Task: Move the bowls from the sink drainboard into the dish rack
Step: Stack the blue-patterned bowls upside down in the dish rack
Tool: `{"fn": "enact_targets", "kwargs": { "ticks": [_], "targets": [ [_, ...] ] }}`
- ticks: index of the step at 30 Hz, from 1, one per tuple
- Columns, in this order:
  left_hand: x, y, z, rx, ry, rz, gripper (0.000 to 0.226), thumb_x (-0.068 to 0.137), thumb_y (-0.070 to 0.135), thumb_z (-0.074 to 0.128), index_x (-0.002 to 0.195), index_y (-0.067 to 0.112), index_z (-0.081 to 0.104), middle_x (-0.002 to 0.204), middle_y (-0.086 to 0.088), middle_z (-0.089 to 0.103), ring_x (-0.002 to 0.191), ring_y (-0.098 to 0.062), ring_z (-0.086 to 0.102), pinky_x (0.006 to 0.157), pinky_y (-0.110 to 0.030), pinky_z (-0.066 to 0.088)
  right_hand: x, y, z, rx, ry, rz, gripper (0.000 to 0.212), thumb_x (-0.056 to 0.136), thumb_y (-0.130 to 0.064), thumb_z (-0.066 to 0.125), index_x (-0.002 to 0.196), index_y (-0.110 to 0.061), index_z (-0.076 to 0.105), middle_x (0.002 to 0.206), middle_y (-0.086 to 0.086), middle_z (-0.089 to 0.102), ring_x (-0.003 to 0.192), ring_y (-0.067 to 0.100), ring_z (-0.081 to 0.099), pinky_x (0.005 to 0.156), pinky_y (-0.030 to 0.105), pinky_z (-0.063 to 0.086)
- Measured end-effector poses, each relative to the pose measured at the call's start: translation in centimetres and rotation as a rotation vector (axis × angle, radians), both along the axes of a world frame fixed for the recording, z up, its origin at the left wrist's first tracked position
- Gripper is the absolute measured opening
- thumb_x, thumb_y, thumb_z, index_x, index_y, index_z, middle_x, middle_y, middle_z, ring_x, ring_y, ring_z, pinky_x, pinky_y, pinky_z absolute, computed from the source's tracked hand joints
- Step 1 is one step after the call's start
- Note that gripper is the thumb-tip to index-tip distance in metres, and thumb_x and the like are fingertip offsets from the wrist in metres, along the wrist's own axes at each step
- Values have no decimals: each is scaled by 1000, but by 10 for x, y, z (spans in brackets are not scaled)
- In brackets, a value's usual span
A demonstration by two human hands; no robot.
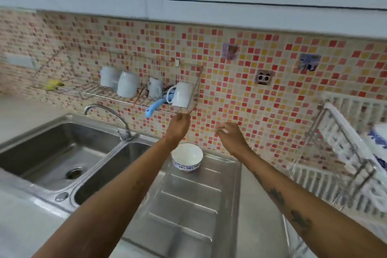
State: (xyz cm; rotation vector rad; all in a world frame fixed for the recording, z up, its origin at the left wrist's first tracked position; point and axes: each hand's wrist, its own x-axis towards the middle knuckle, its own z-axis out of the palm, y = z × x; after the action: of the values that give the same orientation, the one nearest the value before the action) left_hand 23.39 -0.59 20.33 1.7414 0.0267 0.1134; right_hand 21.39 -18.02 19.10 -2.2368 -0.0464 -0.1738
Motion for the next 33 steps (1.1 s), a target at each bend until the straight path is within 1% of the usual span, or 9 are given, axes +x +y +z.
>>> {"fn": "enact_targets", "kwargs": {
  "ticks": [4, 8, 12, 16, 18, 20, 25, 30, 33],
  "targets": [
    [26, 52, -27, -33, 102, 54, 29, 103, 28, 39, 101, 7, 58, 98, -11, 57, 92, -22, 51, 76, -32, 40, 33, 39, -37, 44, 143, 14, 16, 77, -42, 49, 81, -33, 62, 132, 7, 53, 120, 26, 54, 105, 45, 41],
    [53, 82, -65, -29, 204, 57, 36, 103, 30, 38, 92, 6, 63, 95, -10, 58, 90, -22, 51, 79, -33, 37, 61, 69, -67, 59, 227, 9, 24, 90, -29, 52, 106, -17, 65, 134, 7, 49, 124, 25, 50, 104, 39, 40],
    [72, 94, -106, -57, 310, 19, 36, 104, 34, 40, 81, 12, 58, 78, -2, 55, 71, -16, 49, 61, -26, 35, 85, 78, -104, 114, 316, -59, 36, 91, -30, 55, 120, -10, 60, 139, 10, 49, 127, 27, 48, 98, 31, 38],
    [94, 92, -147, -66, 429, -36, 35, 102, 38, 42, 118, 9, 56, 102, -8, 55, 88, -22, 53, 72, -33, 43, 113, 59, -171, 219, 463, -176, 63, 80, -49, 55, 130, -10, 52, 137, 12, 52, 122, 28, 52, 94, 32, 42],
    [104, 89, -166, -80, 530, -78, 41, 100, 44, 44, 112, 7, 57, 102, -9, 51, 87, -23, 50, 70, -34, 42, 130, 44, -214, 308, 524, -240, 80, 71, -58, 55, 135, -10, 45, 139, 12, 52, 121, 30, 54, 99, 42, 46],
    [113, 83, -183, -135, 640, -108, 43, 98, 49, 45, 103, 8, 56, 96, -8, 48, 76, -21, 47, 63, -30, 40, 122, 50, -210, 407, 547, -298, 74, 80, -48, 57, 139, -9, 38, 141, 11, 48, 125, 30, 50, 99, 44, 45],
    [137, 66, -212, -189, 726, -103, 32, 100, 37, 49, 117, 10, 46, 88, -10, 48, 66, -20, 45, 60, -30, 42, 125, 71, -205, 527, 628, -366, 59, 89, -28, 59, 139, -13, 31, 146, 9, 41, 126, 32, 46, 94, 46, 45],
    [144, 56, -232, -259, 691, -95, 45, 99, 11, 47, 142, 11, 34, 138, -23, 46, 107, -38, 56, 70, -42, 55, 142, 79, -230, 644, 637, -361, 64, 87, -7, 58, 140, -22, 25, 148, 9, 35, 129, 34, 44, 97, 51, 49],
    [146, 58, -248, -332, 649, -117, 49, 95, 1, 47, 142, 12, 35, 144, -20, 44, 125, -45, 50, 86, -51, 54, 142, 84, -235, 693, 605, -392, 65, 86, 0, 51, 140, -25, 27, 149, 8, 34, 130, 34, 42, 91, 48, 54]
  ]
}}
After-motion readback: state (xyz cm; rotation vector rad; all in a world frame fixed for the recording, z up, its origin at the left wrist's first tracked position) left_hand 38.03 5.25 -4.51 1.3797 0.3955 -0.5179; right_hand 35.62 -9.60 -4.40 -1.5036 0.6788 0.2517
